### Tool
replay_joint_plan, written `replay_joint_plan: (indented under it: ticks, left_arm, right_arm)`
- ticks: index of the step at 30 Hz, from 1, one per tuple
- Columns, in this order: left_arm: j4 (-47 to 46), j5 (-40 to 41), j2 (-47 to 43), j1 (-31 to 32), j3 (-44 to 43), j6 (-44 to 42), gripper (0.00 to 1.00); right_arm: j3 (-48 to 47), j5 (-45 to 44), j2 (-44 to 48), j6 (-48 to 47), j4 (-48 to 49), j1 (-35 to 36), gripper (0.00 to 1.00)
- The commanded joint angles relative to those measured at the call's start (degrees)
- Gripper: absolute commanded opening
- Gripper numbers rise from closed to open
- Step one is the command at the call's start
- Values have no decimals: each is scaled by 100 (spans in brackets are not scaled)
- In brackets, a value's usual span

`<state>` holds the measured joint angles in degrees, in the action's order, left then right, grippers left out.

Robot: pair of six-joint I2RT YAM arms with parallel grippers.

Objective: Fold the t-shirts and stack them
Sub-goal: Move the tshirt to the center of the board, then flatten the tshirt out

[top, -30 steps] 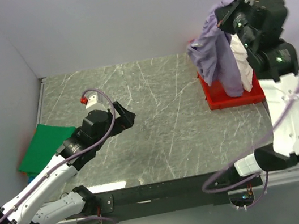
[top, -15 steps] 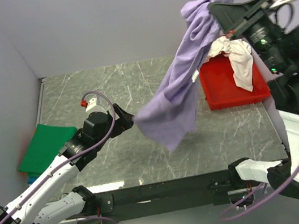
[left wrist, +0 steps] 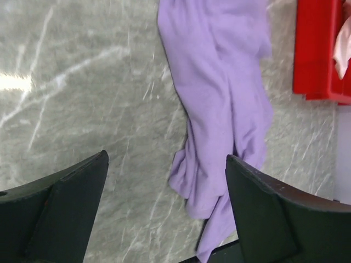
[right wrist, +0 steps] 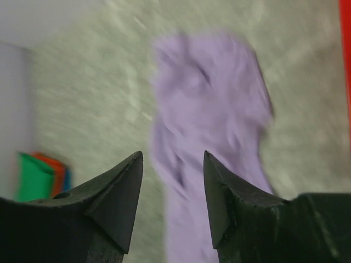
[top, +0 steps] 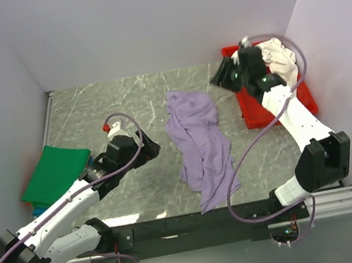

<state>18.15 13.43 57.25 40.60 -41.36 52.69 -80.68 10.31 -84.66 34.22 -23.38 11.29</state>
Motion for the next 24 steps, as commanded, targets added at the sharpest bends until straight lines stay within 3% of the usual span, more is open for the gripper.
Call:
replay_joint_plan:
  ticks: [1,6,9,12,18,24]
  left_arm:
    - [-408,-446,5,-17,495,93,92]
    - [-1487,-1289,-4,88,1182,84,84]
    - [-1770,-1273,373,412,1298,75,84]
    - [-2095,-1229,1118,702,1079,40,84]
    - [-2527,-1290,2140,827,762,128,81]
    - [-2677,-1290,2879,941,401,145,68]
  right_arm:
    - [1034,-748,1082,-406,26,303,56]
    - [3377,-1022,2512,-215,438,1146,56]
    - [4277,-1022,3094,251,632,1849,55]
    - [4805,-1487,3516,778,597,2552,55]
    - [5413,-1953,3957,1324,501,3133,54]
    - [5967,-2050,3694,1702,799,3353,49]
